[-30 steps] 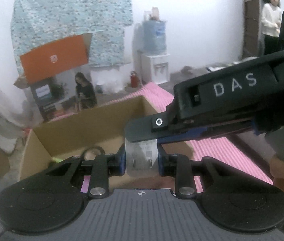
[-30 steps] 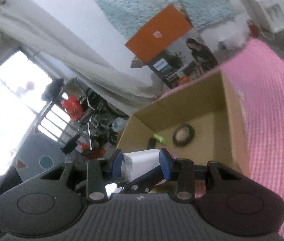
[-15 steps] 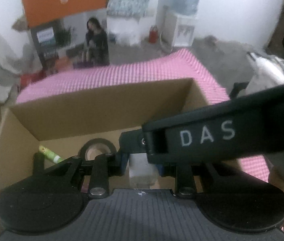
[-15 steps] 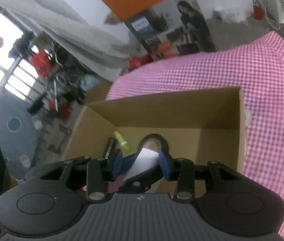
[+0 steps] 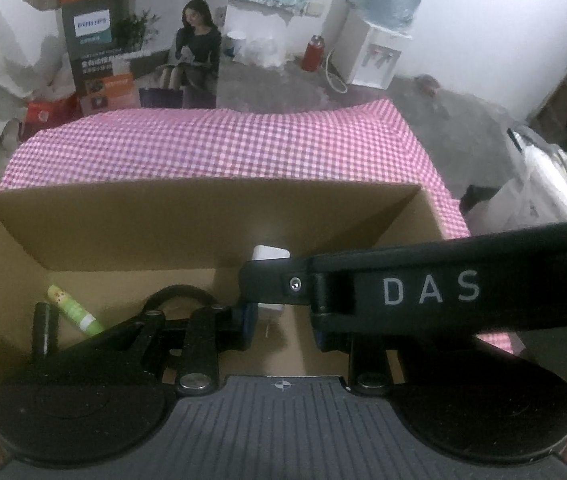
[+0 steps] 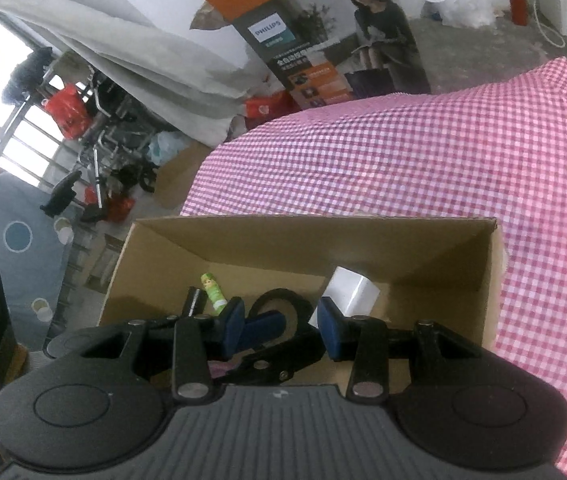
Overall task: Organize rigid objects
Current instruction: 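Move the empty right gripper back to the green dropper bottle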
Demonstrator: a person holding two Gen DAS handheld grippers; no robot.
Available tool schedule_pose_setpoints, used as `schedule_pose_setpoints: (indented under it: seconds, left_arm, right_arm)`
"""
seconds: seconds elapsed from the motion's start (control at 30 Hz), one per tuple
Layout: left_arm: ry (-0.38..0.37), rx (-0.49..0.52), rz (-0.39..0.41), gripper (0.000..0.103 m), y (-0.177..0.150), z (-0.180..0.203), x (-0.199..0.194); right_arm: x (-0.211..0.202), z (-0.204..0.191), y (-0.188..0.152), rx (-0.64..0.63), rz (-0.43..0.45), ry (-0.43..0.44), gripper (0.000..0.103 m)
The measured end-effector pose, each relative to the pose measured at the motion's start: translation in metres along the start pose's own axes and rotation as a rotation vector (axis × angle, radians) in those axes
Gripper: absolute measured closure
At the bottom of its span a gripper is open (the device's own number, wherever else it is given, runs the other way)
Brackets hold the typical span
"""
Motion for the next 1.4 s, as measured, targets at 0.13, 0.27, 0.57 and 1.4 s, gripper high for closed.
schedule_pose_setpoints:
  seconds: [0.13,0.27,0.57,1.4]
  left_arm:
    - [0.034,0.02,0.043,0.066,-0.002,-0.001,-0.016]
    - [0.041,0.016,0.109,0.046,-0.015,-0.005,-0.046]
    - [0.017,0.005,0.248,0.016,-0.071,-0.023,-0.111]
    - [0.115,0.247,0.303,0.011,-0.19,-0.007,-0.098]
  right_arm:
    - [-0.018,-0.01,-0.003,-0.024,0.039,0.001,0.059]
    - [-0.041,-0.017,-0.008,-0.009,0.093,0.027,0.059]
    - [-0.094,-0.051,-0.06,-0.07,0.194,0.106,0.048]
    - [-0.062,-0.049,-0.195,0.055,0.244,0.186,0.047]
Point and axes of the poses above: each gripper's, at about its wrist camera, not at the fingertips, and x roughly the way its jaws point, z to its right, y to its top, the point moved 2 cm from there along x, roughly the way its jaws point, and after that the axes turned 10 degrees about y, right-handed, at the moved point
